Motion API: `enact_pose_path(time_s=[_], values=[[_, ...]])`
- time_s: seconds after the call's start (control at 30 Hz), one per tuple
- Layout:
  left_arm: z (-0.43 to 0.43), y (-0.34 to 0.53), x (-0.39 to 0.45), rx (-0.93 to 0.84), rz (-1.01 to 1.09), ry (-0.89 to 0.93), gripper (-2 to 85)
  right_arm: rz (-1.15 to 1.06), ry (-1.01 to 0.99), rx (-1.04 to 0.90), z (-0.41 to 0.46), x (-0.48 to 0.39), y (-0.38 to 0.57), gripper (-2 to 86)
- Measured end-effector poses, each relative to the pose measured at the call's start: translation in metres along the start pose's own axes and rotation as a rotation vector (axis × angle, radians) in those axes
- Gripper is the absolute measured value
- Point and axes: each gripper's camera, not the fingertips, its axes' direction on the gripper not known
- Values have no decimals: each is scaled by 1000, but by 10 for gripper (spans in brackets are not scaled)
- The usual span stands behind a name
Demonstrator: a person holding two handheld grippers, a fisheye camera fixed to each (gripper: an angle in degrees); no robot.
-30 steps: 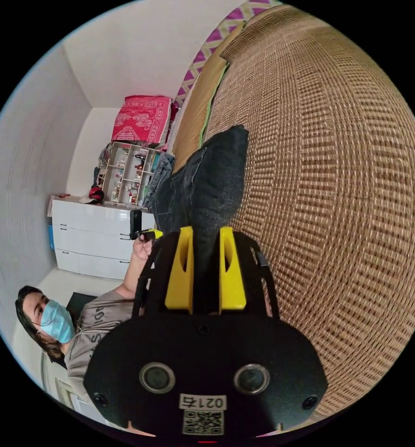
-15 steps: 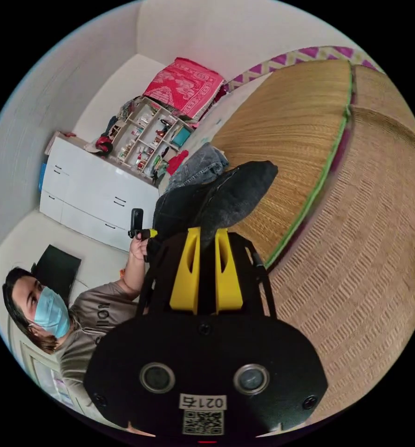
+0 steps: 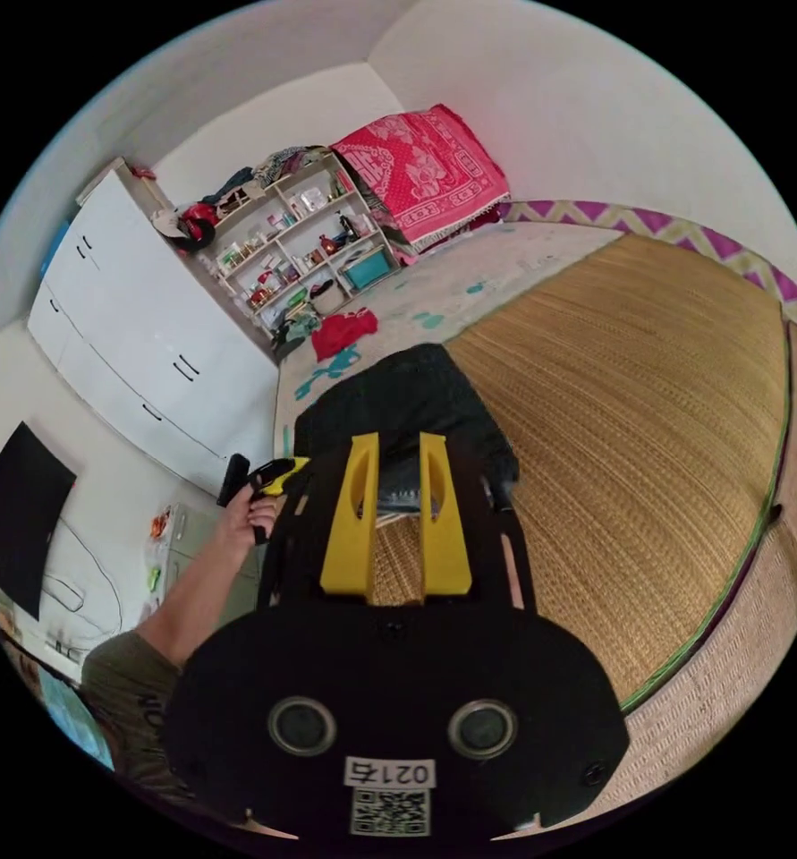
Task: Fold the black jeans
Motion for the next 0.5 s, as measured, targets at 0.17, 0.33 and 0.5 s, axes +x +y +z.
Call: enact_pose_path(time_s=[0.17,0.33,0.5], values=[[-44,47,-43,47,135,237,10,69,66,-64,-24,44,101,49],[-34,128,-28,-133,299,242,-8,182,171,-58,-101,102,214,43],[28,248,-2,-413,542,256,-10,289,424,-45,-193,137,339,63]])
